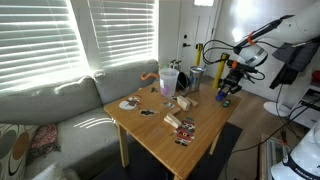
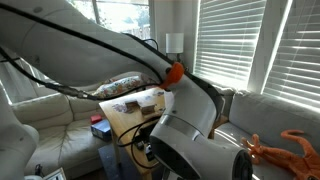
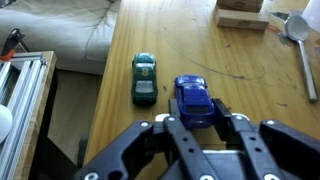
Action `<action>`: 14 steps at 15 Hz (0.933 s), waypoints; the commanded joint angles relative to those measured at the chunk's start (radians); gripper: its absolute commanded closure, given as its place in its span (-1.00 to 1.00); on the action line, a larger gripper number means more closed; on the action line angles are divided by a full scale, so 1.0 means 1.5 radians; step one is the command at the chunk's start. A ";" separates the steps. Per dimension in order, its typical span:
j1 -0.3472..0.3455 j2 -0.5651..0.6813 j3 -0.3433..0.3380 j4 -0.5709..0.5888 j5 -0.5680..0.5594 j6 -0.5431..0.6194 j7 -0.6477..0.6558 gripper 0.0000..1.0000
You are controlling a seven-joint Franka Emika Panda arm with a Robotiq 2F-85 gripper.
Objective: Flip the toy cars to make them stand on wheels starting with the toy car at the bottom of the table surface
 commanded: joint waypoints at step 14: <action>-0.007 -0.037 0.007 -0.009 -0.033 0.023 0.036 -1.00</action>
